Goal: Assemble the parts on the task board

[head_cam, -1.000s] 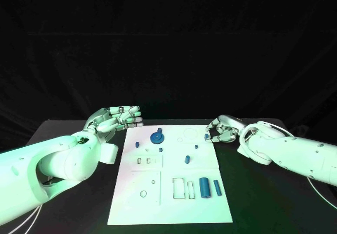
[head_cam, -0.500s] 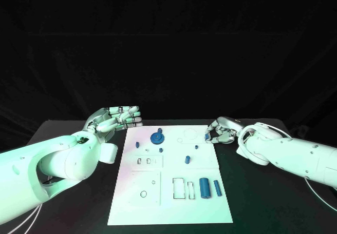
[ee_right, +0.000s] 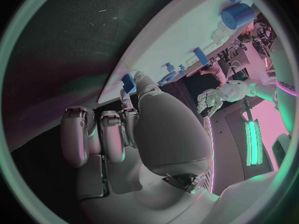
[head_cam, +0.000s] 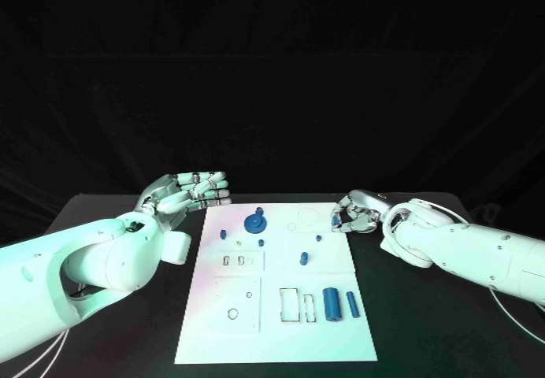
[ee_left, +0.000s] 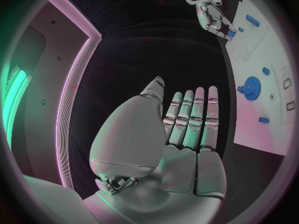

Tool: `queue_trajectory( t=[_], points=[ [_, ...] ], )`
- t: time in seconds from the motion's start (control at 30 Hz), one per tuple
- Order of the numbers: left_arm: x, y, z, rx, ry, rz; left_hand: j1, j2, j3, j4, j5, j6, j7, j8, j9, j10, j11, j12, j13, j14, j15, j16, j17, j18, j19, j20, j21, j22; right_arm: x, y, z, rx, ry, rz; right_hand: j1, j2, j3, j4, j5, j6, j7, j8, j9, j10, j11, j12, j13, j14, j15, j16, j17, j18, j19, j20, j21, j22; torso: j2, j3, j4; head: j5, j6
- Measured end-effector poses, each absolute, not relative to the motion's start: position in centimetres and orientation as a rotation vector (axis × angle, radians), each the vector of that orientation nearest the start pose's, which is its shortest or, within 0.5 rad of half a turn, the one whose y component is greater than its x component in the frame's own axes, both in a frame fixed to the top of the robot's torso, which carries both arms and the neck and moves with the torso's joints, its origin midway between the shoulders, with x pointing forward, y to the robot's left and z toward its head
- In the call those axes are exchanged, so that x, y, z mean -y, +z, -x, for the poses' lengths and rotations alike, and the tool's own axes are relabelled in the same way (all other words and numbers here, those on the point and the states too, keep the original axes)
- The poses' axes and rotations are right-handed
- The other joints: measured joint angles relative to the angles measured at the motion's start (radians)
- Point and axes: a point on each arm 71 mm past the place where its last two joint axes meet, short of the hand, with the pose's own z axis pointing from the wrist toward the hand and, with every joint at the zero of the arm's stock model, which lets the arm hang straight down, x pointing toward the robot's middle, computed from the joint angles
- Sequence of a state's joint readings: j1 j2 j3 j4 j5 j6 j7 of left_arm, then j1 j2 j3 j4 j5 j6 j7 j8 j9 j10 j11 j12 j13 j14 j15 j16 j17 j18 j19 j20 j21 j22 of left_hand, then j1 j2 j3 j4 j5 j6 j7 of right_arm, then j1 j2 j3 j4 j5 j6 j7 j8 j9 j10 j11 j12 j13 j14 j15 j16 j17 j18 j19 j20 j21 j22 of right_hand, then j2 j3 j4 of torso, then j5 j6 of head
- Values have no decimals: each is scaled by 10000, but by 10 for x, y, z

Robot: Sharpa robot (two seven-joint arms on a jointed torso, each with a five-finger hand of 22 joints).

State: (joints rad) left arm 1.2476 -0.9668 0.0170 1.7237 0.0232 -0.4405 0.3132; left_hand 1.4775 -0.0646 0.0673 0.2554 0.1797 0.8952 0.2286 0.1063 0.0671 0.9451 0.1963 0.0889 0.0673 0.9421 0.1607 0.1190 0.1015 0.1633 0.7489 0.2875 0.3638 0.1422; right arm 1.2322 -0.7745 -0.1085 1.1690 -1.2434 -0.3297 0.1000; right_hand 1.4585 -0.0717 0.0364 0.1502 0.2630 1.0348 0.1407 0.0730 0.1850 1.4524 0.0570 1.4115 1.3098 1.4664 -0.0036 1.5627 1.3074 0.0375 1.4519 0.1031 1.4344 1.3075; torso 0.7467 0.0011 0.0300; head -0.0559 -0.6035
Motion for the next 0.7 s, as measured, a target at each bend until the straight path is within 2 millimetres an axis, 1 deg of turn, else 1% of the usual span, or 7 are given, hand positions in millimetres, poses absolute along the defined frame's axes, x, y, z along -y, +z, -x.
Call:
queue_trajectory(
  t=[0.2,0.27,0.33,0.4,0.43,0.6,0.7],
  points=[
    [-218,-127,-467,-13677,-15148,11545,0,0,0,0,0,0,0,0,0,0,0,0,-1,0,0,0,-1,-1,0,0,0,-2,274,-207,-540,-16742,5924,-92,0,0,35,-35,0,0,-1,0,-9,0,0,45,-11,0,0,0,0,0,0,0,0,0,0,0,3,2,9],
    [-218,-127,-467,-13678,-15147,11546,0,0,0,0,0,0,0,0,0,0,0,0,-1,0,0,0,-1,-1,0,0,0,-8,274,-207,-540,-16743,5913,-94,0,0,128,-50,-42,142,-35,0,-8,0,0,61,-12,0,0,0,-1,0,37,-37,0,-1,1,0,3,1,10],
    [-218,-127,-467,-13680,-15146,11547,0,0,0,0,0,0,0,0,0,0,0,0,-1,0,0,0,-1,0,0,0,0,-8,274,-207,-540,-16745,5899,-97,28,29,182,-95,-42,272,-89,71,-2,37,-37,66,-4,-15,-58,0,-1,0,37,-37,0,-1,1,-1,3,1,3],
    [-218,-127,-467,-13681,-15145,11548,0,0,0,0,0,0,0,0,0,0,0,0,-1,0,0,0,-1,0,0,0,0,-8,274,-207,-540,-16747,5880,-101,56,56,263,-152,-43,383,-167,116,16,71,-72,75,23,1,-75,0,-1,0,75,-75,41,-1,1,3,3,0,-4],
    [-218,-127,-467,-13682,-15145,11549,0,0,0,0,0,0,0,0,0,0,0,0,-1,0,0,0,-2,0,0,0,0,-8,274,-207,-541,-16749,5864,-105,70,70,294,-150,-42,410,-142,116,15,72,-72,80,25,1,-75,0,-1,0,75,-75,41,-1,1,5,3,-1,-8],
    [-218,-127,-467,-13684,-15143,11551,0,0,0,0,0,0,0,0,0,0,0,0,-1,0,0,0,-2,0,0,0,0,-8,275,-207,-541,-16756,5803,-124,123,123,380,-213,-113,466,-179,116,15,94,-95,116,25,1,-147,0,-1,0,109,-109,41,-1,2,7,3,-8,-13],
    [-218,-127,-467,-13685,-15140,11553,0,0,0,0,0,0,0,0,0,0,0,0,-2,0,0,0,-2,-1,0,0,0,-8,275,-207,-541,-16759,5785,-129,159,164,545,-259,-281,615,-222,191,15,138,-139,140,25,2,-147,0,-1,0,109,-109,63,-2,3,11,1,-8,-14]
  ],
)
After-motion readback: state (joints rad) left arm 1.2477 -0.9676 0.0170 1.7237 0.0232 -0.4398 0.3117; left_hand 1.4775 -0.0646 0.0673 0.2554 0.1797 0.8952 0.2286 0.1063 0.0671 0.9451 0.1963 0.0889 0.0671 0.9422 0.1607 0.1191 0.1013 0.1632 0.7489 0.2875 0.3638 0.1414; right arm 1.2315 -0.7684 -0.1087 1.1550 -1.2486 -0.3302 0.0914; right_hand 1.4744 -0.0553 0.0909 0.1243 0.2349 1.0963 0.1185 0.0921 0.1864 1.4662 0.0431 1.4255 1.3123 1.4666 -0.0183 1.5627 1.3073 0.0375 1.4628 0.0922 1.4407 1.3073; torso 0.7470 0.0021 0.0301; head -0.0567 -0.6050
